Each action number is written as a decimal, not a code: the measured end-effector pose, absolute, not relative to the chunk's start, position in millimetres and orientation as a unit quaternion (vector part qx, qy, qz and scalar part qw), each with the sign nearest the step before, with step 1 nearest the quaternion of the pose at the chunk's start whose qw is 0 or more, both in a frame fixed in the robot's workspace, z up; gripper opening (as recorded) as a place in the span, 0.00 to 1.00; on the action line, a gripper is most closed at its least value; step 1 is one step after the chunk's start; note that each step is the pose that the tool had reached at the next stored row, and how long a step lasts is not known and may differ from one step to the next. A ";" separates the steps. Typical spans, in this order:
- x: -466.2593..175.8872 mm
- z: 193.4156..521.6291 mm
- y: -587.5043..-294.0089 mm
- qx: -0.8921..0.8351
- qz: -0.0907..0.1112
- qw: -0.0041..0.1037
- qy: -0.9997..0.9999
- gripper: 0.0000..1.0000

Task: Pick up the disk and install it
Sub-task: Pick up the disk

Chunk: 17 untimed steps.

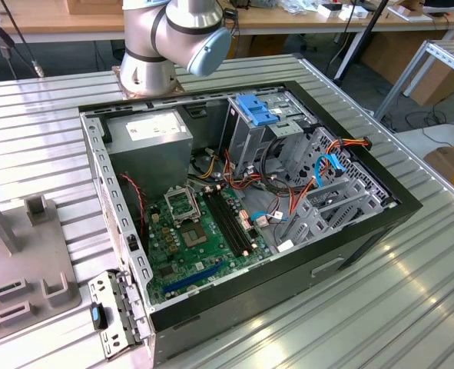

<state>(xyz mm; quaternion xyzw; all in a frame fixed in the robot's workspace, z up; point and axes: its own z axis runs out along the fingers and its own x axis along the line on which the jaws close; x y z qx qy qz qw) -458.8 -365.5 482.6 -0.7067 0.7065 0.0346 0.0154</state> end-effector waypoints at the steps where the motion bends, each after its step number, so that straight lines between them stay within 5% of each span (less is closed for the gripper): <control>1: -458.8 482.9 -365.5 -0.707 0.035 0.015 0.706 0.36; 17: -458.8 493.5 -365.6 -0.707 0.035 0.015 0.706 0.36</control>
